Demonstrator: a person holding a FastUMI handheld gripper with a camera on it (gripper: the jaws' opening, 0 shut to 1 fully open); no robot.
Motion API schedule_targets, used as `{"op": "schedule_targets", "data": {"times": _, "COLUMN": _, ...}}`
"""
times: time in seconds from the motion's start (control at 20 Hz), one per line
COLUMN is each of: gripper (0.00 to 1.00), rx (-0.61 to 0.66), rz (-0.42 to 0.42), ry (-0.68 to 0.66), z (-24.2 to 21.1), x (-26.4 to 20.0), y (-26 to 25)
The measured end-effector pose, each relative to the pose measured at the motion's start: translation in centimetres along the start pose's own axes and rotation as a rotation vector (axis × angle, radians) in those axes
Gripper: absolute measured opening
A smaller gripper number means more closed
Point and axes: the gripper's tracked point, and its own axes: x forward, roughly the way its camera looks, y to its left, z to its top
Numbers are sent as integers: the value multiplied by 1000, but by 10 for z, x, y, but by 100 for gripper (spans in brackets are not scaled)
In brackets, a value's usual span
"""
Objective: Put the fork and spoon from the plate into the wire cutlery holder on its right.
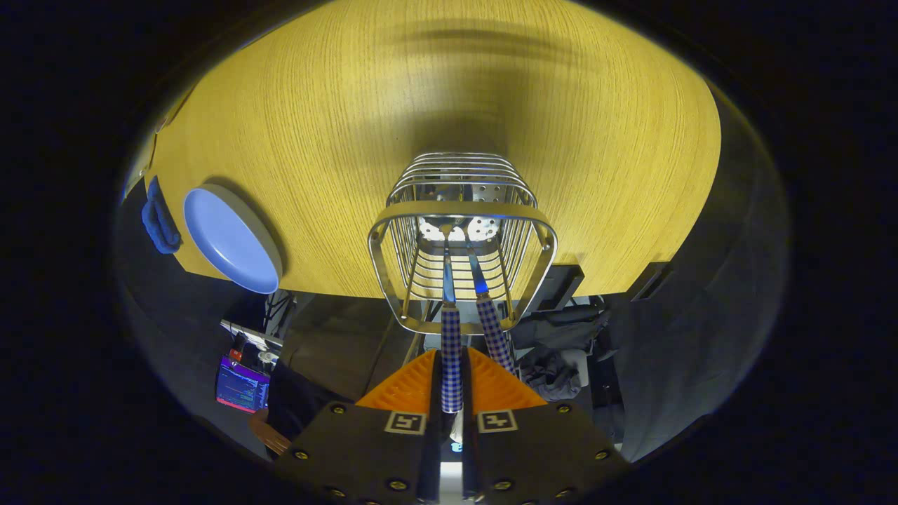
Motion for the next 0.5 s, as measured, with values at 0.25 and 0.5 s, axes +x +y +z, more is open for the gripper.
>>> {"op": "schedule_targets", "data": {"times": 0.25, "gripper": 17, "rx": -40, "rz": -18, "ry": -76, "z": -10, "x": -11, "y": 1}}
{"op": "schedule_targets", "data": {"times": 0.5, "gripper": 33, "rx": -67, "rz": -10, "ry": -265, "z": -13, "x": -30, "y": 11}}
